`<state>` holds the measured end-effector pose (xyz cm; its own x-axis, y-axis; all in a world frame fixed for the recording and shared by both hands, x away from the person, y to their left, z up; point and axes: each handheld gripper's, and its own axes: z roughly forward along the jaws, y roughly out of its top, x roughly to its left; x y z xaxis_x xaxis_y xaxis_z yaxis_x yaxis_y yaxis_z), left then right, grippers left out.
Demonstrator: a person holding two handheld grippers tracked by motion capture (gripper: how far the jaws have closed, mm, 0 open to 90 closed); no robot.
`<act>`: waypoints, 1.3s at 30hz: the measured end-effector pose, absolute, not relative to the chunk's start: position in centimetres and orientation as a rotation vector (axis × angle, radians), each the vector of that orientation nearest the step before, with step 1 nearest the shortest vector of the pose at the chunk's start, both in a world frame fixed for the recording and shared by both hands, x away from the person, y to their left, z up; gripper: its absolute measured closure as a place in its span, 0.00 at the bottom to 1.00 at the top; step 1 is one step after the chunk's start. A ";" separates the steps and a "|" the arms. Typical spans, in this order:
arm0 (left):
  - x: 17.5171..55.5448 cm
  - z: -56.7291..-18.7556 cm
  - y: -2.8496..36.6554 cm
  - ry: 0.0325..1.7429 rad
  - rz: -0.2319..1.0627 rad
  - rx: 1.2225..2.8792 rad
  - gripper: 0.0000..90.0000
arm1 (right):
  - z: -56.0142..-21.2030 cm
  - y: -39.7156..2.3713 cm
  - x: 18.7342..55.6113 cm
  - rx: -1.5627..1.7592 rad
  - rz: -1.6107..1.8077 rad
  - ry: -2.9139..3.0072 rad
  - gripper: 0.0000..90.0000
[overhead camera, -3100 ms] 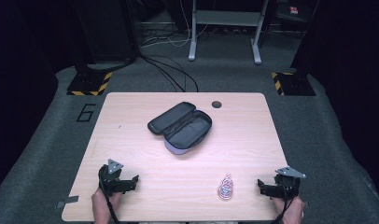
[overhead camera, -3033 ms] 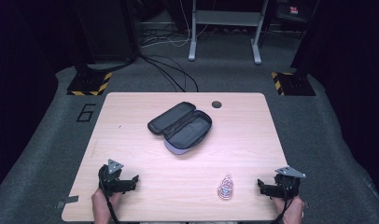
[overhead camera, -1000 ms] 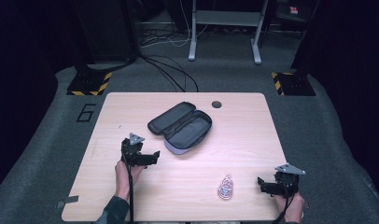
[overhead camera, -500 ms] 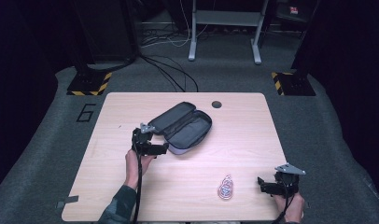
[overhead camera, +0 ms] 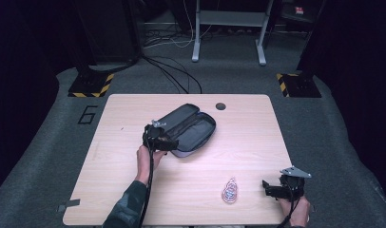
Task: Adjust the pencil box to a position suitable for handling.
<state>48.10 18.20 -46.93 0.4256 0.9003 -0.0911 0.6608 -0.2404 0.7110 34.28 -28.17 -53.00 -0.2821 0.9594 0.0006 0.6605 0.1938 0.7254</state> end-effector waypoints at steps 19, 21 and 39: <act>49.4 -48.8 16.9 1.391 0.404 1.990 0.32 | -53.0 -28.2 34.3 1.509 0.869 2.016 0.01; 49.4 -49.0 16.9 1.416 0.410 1.994 0.39 | -53.0 -28.2 34.3 1.510 0.869 2.016 0.01; 49.2 -49.4 16.6 1.505 0.509 2.003 0.73 | -53.0 -28.2 34.3 1.509 0.869 2.017 0.01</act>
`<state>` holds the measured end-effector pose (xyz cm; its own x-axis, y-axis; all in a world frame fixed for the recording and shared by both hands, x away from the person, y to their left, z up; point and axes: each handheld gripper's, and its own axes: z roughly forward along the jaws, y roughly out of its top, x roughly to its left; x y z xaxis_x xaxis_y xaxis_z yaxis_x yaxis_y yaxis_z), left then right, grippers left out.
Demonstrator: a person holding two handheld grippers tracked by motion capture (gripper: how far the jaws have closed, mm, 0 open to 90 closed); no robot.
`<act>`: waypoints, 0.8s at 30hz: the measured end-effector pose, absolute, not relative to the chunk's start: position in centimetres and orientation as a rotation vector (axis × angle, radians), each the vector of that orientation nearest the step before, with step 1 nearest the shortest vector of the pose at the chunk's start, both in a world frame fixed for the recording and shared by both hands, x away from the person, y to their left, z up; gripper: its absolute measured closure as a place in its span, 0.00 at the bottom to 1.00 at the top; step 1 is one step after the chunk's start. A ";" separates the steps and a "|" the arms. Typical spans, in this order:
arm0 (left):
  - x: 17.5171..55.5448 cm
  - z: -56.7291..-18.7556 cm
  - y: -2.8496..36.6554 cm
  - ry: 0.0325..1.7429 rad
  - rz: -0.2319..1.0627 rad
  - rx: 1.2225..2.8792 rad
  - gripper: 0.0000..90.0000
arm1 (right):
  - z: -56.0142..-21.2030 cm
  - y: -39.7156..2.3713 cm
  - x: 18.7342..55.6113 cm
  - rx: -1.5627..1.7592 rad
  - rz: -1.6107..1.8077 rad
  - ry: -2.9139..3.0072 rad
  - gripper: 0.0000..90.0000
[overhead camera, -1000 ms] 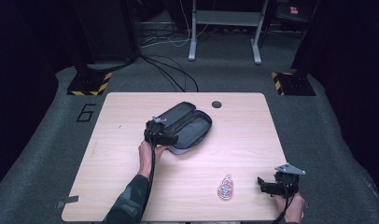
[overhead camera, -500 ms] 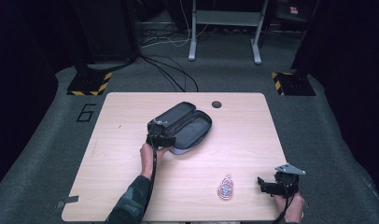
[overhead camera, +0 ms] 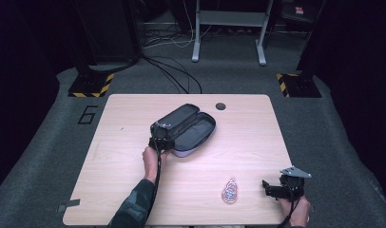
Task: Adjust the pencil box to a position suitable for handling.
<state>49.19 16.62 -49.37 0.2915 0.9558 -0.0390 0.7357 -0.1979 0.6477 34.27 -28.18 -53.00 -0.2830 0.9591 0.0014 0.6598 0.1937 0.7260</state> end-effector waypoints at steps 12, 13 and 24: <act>49.1 -49.4 17.1 1.480 0.513 2.000 0.83 | -53.0 -28.2 34.3 1.509 0.869 2.017 0.02; 49.0 -49.5 17.2 1.474 0.516 2.001 0.84 | -53.0 -28.2 34.3 1.510 0.869 2.017 0.02; 48.6 -49.6 18.1 1.422 0.493 1.999 0.89 | -53.0 -28.2 34.2 1.514 0.867 2.015 0.02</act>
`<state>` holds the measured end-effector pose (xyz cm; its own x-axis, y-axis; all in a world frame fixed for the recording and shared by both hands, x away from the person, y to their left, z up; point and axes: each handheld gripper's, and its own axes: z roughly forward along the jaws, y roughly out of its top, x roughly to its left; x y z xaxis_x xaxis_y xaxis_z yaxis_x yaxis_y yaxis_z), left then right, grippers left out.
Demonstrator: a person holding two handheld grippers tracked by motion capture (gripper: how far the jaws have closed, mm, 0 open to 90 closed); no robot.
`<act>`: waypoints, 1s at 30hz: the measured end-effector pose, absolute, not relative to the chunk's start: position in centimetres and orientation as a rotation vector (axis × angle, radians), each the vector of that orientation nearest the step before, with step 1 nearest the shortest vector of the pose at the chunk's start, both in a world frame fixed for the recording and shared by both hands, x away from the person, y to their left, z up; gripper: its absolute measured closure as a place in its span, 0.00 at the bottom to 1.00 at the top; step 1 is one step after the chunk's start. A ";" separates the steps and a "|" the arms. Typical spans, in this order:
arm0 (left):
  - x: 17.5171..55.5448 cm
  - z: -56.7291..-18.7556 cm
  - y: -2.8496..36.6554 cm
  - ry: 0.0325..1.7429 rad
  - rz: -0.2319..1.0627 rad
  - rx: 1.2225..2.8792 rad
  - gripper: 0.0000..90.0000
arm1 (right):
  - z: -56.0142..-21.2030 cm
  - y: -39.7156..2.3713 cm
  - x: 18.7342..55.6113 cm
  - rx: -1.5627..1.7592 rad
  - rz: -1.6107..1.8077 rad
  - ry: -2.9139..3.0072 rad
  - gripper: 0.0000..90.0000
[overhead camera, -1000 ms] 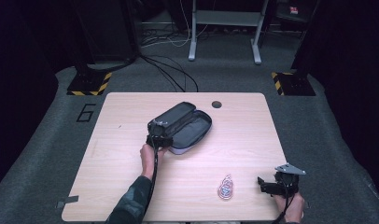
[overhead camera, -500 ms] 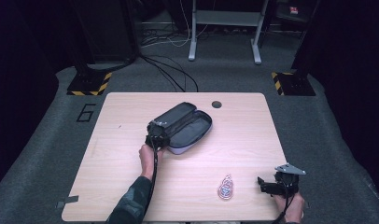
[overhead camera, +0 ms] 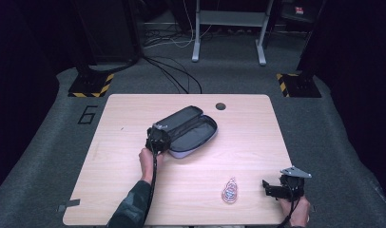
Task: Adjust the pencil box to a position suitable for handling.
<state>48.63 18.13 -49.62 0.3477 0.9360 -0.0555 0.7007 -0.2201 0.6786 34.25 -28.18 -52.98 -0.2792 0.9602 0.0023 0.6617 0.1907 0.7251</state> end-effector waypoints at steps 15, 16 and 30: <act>47.8 -49.8 18.9 1.309 0.458 2.029 0.91 | -53.0 -28.2 34.3 1.513 0.867 2.014 0.02; 47.8 -49.8 19.0 1.294 0.453 2.037 0.91 | -53.0 -28.2 34.2 1.514 0.867 2.014 0.02; 47.2 -50.0 19.6 1.203 0.396 2.040 0.92 | -53.0 -28.2 34.2 1.514 0.866 2.015 0.02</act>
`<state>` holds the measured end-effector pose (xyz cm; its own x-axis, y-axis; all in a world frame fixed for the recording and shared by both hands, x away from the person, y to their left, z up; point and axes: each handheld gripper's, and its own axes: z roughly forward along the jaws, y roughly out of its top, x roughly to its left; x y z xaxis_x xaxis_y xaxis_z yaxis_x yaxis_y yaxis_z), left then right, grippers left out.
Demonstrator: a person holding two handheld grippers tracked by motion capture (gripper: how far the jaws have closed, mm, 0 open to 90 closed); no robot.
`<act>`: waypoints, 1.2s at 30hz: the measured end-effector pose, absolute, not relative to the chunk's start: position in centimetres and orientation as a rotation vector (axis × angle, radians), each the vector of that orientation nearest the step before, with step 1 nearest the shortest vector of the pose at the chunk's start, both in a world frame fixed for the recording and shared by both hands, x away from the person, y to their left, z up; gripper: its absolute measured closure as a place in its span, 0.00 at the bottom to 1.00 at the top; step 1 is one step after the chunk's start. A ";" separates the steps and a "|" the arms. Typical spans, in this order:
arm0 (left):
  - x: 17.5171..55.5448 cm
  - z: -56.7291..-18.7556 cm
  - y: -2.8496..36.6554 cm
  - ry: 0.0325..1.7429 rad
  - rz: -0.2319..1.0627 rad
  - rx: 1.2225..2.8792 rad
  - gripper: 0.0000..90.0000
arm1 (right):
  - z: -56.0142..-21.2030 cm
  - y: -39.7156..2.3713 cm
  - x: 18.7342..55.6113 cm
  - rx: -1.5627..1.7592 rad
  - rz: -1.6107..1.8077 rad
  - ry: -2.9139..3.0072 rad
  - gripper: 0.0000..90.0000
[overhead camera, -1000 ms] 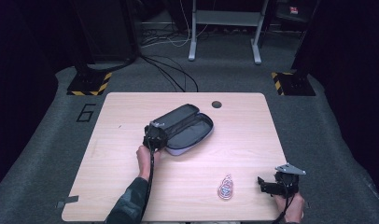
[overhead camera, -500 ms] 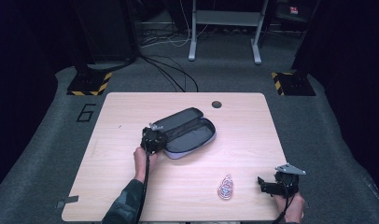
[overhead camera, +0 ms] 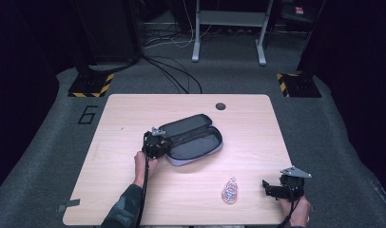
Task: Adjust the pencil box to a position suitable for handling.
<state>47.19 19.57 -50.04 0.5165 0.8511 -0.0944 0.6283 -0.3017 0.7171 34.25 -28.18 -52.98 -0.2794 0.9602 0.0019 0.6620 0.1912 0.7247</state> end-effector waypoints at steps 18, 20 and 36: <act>46.4 -50.1 20.0 1.050 0.364 2.118 0.93 | -53.0 -28.2 34.2 1.514 0.866 2.015 0.02; 46.3 -50.1 19.9 1.046 0.353 2.108 0.93 | -53.0 -28.2 34.2 1.514 0.866 2.015 0.02; 46.8 -50.1 20.2 0.937 0.311 2.148 0.94 | -53.0 -28.2 34.3 1.513 0.868 2.015 0.02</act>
